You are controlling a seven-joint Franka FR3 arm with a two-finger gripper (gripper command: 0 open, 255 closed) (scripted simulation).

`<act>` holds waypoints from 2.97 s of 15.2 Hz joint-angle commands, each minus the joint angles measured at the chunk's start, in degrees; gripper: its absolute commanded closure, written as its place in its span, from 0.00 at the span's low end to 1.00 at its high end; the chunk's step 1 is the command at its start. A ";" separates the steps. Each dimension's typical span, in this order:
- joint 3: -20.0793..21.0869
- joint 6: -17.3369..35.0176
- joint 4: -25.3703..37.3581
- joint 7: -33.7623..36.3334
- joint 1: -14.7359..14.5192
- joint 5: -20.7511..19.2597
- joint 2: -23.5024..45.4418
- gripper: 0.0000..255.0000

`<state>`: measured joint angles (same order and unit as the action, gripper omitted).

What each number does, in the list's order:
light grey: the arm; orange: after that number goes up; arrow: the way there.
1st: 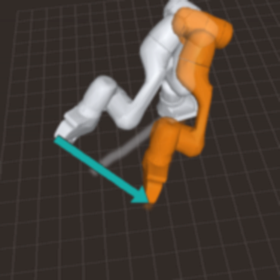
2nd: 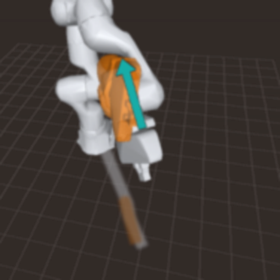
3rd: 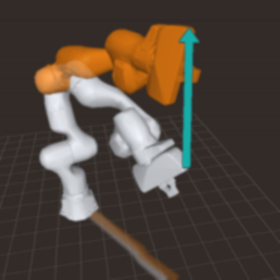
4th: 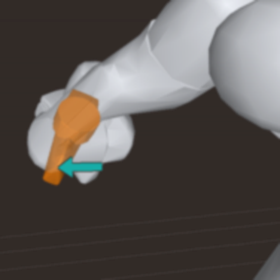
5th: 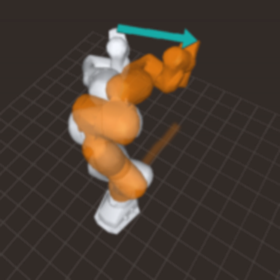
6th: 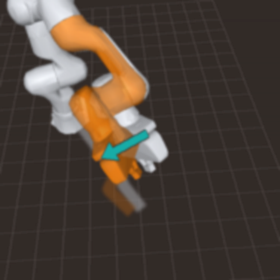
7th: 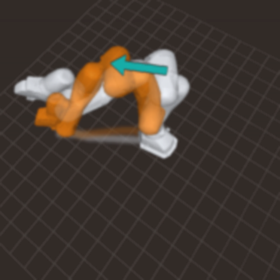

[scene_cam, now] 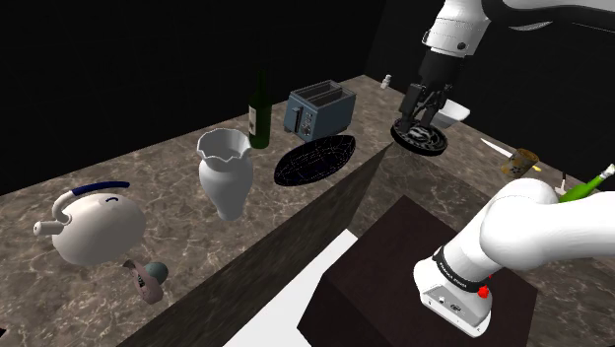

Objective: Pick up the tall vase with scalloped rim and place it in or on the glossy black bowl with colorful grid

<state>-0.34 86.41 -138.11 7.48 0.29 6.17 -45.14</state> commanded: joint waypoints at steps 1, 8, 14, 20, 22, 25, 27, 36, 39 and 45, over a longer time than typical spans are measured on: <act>0.00 0.00 0.00 0.00 0.00 0.00 0.00 0.00; 4.26 11.03 1.69 5.37 -1.77 5.92 10.90 0.00; 7.43 19.45 6.08 9.30 -3.06 9.64 21.76 0.00; 9.99 26.31 13.06 13.07 -4.19 11.84 33.38 0.00; 10.71 28.19 15.94 14.35 -4.56 12.22 37.35 0.00; 11.60 30.58 20.78 16.33 -5.16 12.46 43.38 0.00; 12.08 31.87 24.37 17.68 -5.61 12.41 47.45 0.00; 13.02 36.05 34.79 21.44 -7.60 11.69 59.73 0.00; 13.20 38.01 33.99 21.43 -8.01 11.70 60.79 0.00; 13.29 39.02 33.62 21.42 -8.23 11.71 61.39 0.00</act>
<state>12.94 125.41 -104.50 28.90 -7.93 17.88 16.23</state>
